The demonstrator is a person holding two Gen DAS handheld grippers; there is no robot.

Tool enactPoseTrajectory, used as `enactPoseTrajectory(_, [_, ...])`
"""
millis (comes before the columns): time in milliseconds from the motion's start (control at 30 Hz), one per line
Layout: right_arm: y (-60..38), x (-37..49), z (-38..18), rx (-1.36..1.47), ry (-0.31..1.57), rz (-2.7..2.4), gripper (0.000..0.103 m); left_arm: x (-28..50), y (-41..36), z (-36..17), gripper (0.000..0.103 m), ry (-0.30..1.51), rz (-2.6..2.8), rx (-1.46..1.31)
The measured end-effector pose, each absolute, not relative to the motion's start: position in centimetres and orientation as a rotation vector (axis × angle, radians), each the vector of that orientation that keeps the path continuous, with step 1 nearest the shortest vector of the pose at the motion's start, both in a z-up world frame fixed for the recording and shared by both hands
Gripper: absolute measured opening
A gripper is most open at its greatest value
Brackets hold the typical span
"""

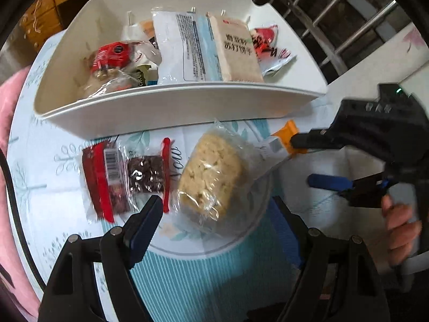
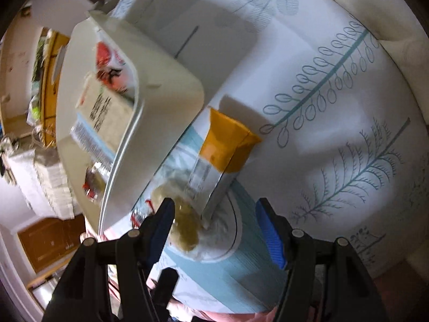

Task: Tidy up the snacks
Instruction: 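Grasp the clear puff bag with the left tool while the right grasps the orange-topped bar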

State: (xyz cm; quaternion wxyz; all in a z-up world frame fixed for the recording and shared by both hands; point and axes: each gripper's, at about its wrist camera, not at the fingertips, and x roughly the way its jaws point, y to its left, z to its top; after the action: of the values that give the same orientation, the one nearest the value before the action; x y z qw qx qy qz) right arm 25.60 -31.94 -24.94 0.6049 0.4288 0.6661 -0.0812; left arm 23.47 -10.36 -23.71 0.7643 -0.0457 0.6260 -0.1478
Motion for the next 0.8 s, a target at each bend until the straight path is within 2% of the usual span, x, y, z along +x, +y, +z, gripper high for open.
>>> enactPoseTrajectory(233, [-31.6,26.1,-26.0,1.027,1.509,-0.306,0.063,24.5,-11.4,-26.7,0.079,1.382,-0.320,-0.072])
enactPoseTrajectory(567, [-30.3,28.2,-27.0,0.965,1.557,-0.370,0.063,24.9,-13.1,-27.1,0.079,1.319,-0.349,0.011])
enactPoseTrajectory(733, [-29.9,28.9,-27.6,0.923,1.592,-0.448,0.063,24.5,-13.0,-27.0,0.062,1.286,-0.355,-0.007])
enactPoseTrajectory(800, [-29.6,29.1,-27.5,0.906,1.595,-0.468,0.061,24.4,-12.9,-27.1,0.059,1.287,-0.356,-0.024])
